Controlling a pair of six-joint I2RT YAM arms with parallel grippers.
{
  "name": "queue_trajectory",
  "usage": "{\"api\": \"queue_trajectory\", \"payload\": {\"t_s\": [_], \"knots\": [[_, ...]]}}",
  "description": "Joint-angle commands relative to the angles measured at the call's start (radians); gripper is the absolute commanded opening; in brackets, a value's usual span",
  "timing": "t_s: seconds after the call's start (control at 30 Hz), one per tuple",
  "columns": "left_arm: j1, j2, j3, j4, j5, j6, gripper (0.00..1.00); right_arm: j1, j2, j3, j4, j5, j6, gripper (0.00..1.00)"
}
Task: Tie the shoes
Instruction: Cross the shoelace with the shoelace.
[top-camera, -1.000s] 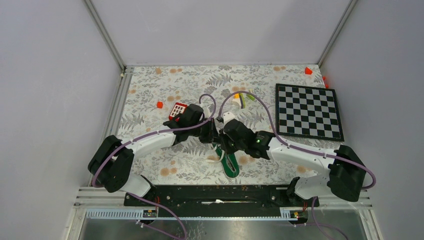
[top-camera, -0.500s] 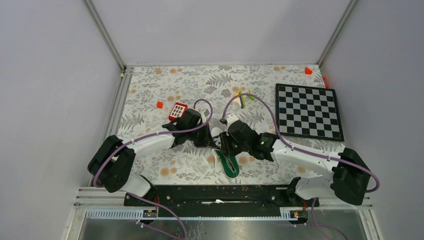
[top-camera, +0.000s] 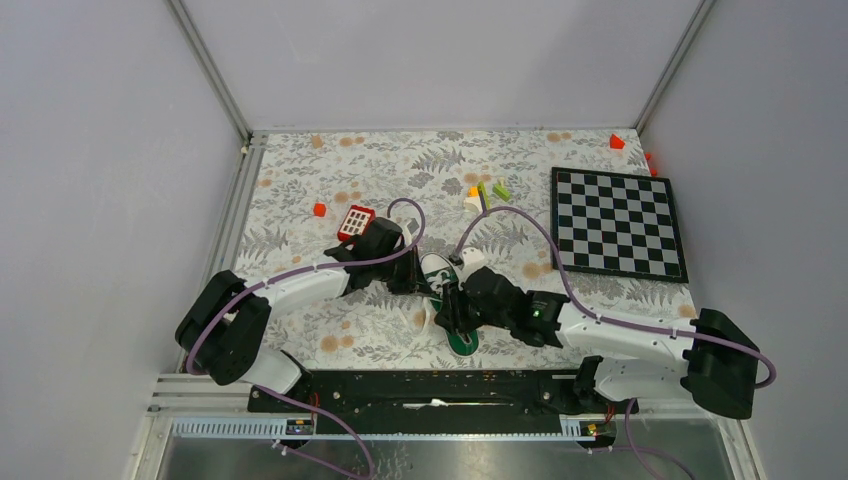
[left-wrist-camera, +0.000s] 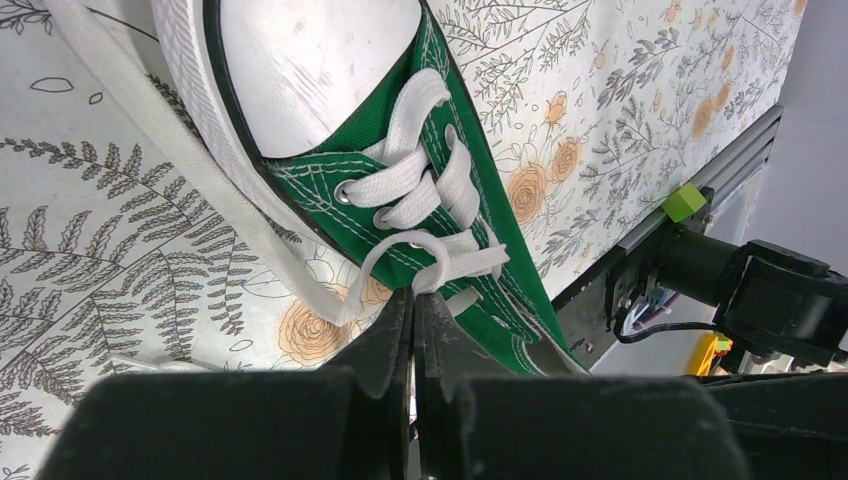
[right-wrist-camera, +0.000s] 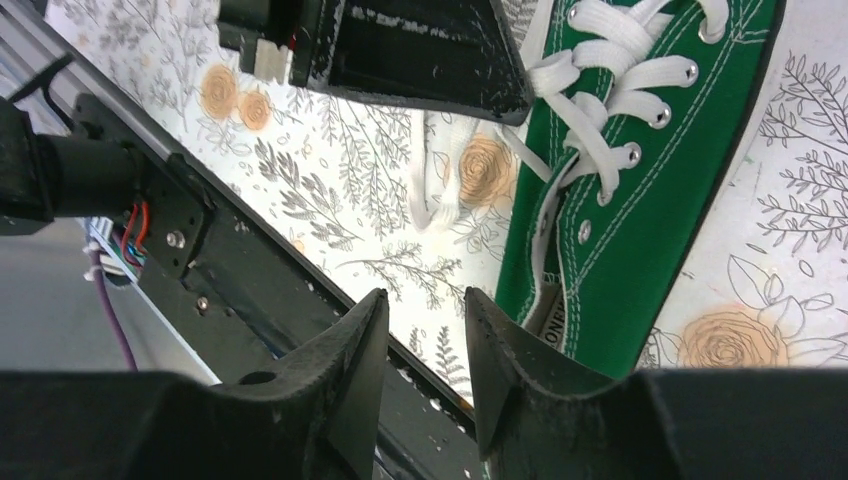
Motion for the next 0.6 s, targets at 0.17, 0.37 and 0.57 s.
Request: {"api": "queue_trajectory", "payload": {"t_s": [0.17,0.37,0.57], "knots": [[0.005,-0.023,0.012,0.044,0.011,-0.010,0.00,0.032,0.088,-0.023,0.233,0.061,0.098,0.43],[0.005,-0.035,0.011,0.048,0.024,-0.017,0.00,0.040,0.152,-0.015,0.272,0.089,0.113,0.46],[0.005,-0.038,0.013,0.048,0.027,-0.019,0.00,0.042,0.209,-0.020,0.286,0.101,0.123,0.46]]}}
